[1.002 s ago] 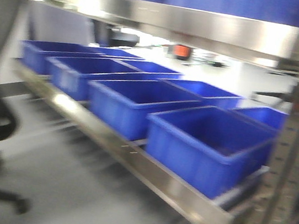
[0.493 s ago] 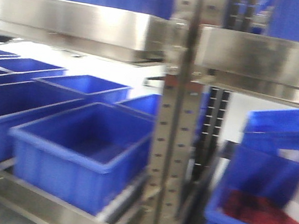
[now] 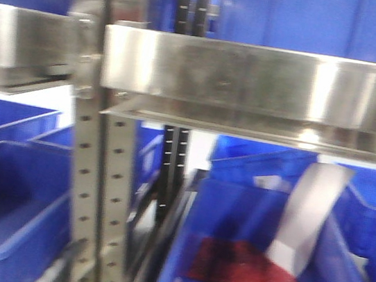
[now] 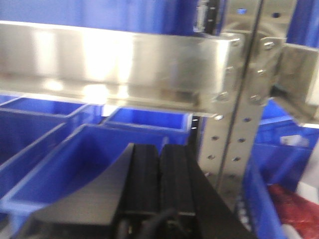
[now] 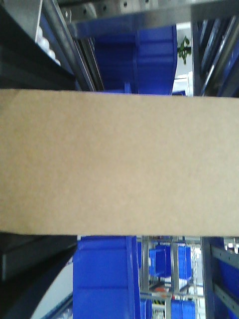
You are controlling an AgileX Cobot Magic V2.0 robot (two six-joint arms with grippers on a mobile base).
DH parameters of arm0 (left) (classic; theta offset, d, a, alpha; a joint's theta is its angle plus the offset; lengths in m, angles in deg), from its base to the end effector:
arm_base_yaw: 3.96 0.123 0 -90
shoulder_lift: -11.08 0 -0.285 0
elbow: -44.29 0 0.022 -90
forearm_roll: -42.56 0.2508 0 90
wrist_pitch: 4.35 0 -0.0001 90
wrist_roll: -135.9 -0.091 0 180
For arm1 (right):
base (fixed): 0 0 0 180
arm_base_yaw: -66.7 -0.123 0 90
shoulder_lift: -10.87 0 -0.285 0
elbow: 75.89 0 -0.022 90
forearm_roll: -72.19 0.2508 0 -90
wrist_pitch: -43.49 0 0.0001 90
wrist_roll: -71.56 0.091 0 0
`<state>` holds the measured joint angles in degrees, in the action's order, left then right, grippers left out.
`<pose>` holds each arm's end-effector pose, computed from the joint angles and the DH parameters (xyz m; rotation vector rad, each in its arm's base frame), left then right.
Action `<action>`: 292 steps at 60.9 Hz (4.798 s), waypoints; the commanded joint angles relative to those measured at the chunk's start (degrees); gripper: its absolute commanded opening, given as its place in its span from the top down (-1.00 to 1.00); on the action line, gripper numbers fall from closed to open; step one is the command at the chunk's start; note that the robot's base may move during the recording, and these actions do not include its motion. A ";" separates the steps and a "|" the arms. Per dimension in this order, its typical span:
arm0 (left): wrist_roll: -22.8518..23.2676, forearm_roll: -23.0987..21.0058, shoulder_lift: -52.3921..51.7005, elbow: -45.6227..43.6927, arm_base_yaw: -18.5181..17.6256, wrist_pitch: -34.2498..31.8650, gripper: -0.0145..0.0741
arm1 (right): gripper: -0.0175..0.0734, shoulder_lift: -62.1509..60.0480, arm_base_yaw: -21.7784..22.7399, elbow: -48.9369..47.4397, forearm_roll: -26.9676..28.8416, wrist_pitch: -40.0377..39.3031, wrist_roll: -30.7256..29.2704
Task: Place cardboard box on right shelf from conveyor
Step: 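Drive the base up to the steel shelf with blue bins, then raise the held box above the upper steel shelf with the right gripper, then lower the box flat onto the upper shelf and open the right gripper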
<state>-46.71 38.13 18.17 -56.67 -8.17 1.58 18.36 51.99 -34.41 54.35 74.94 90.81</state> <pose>0.0567 -0.0049 0.1937 0.0400 1.6066 -0.0877 -0.0152 -0.0191 0.3582 0.0036 1.3862 0.1602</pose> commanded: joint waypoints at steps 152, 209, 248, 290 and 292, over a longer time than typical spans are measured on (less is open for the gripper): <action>-0.01 -0.34 -0.83 0.58 0.27 -5.08 0.94 | -0.06 40.56 -7.76 -21.25 -5.39 -11.91 -11.58; -0.01 -0.34 -0.83 0.58 0.27 -5.08 0.93 | -0.06 75.31 -17.28 -29.17 -5.80 -13.70 -59.85; -0.01 -0.34 -0.83 0.58 0.27 -5.08 0.94 | -0.23 77.78 -17.28 -29.17 -5.73 -10.82 -59.37; -0.01 -0.34 -0.83 0.58 0.27 -5.08 0.93 | -0.71 74.49 -17.64 -29.17 4.84 -9.83 -50.51; -0.01 -0.34 -0.83 0.58 0.27 -5.08 0.93 | -0.71 73.96 -17.64 -29.17 6.15 -9.70 -49.80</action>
<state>-46.71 38.13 18.17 -56.67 -8.12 1.58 95.79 34.57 -61.51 57.63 68.69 39.27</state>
